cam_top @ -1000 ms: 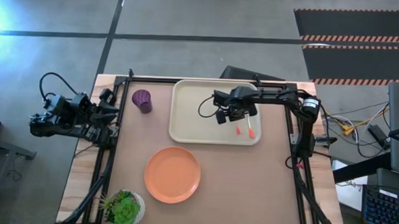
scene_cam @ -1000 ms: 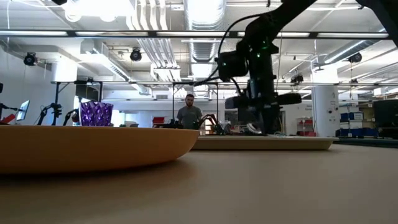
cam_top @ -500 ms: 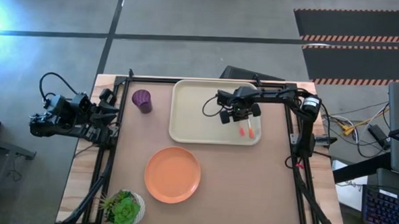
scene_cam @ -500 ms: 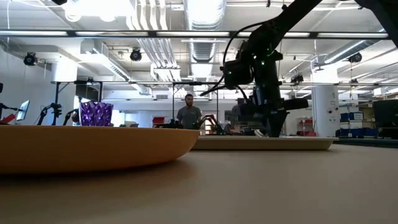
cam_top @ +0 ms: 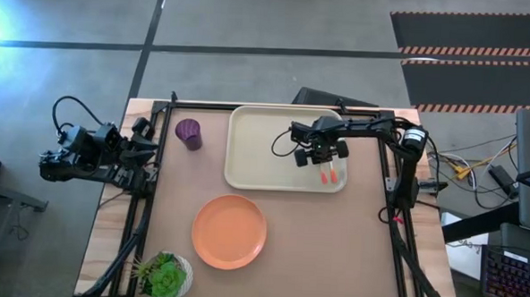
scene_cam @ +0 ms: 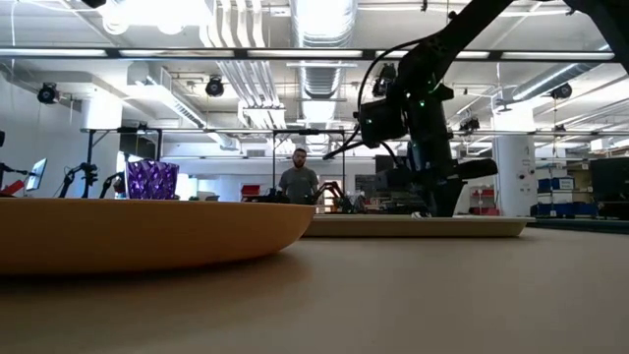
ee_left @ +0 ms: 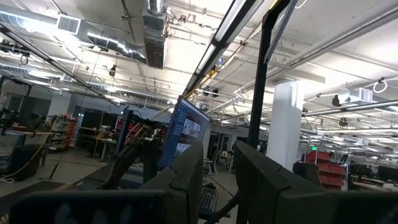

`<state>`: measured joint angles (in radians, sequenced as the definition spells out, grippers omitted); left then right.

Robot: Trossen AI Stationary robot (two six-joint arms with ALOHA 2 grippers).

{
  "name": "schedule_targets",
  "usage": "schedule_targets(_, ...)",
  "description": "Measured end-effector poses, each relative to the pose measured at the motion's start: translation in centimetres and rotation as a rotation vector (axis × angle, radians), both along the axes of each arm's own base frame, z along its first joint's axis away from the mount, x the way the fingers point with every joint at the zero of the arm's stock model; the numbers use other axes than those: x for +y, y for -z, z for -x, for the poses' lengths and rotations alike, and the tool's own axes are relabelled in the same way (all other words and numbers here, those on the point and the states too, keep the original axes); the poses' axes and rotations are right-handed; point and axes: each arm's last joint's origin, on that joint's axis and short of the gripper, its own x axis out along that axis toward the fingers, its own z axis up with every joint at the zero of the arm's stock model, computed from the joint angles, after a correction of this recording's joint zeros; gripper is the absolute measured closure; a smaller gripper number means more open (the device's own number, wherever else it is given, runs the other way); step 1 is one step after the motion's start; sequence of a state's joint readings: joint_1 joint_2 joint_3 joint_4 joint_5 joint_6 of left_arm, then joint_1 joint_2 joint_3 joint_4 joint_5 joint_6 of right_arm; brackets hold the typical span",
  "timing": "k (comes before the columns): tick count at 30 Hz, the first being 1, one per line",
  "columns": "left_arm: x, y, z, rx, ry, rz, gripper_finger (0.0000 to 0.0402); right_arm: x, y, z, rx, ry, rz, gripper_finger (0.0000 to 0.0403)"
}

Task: Pick and place plate/cup/fork/spoon on tray
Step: Put the orange spoon to the left of the orange fork on the white tray, then put the orange plate to the left of the orange fork on the white tray

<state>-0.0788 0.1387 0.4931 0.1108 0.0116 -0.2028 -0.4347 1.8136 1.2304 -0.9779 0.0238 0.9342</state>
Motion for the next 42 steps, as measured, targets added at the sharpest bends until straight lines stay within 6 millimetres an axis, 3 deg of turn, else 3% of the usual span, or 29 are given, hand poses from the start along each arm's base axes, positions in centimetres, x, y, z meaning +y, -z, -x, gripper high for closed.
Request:
schedule_targets(11,0.0,0.0,0.0,0.001,0.0,0.0,0.0329,-0.1,-0.1,-0.2,-0.02,0.007,0.011,0.0393)
schedule_targets(27,0.0,0.0,0.0,0.001,0.0,0.0,0.0329,-0.2,-0.9,-0.2,-0.043,0.006,0.059,0.0327)
schedule_targets(30,0.0,0.2,-0.1,0.02,0.0,-0.002,0.0329,-0.2,-2.6,-0.4,-0.096,0.004,0.076,0.0319)
schedule_targets(35,0.0,0.5,-0.2,0.052,0.0,-0.004,0.0329,0.4,-7.5,-1.3,-0.264,-0.043,0.147,0.0312)
schedule_targets(42,0.0,0.2,-0.1,0.037,-0.004,-0.01,0.0329,4.0,-14.2,-3.1,-0.541,-0.158,0.212,0.0314)
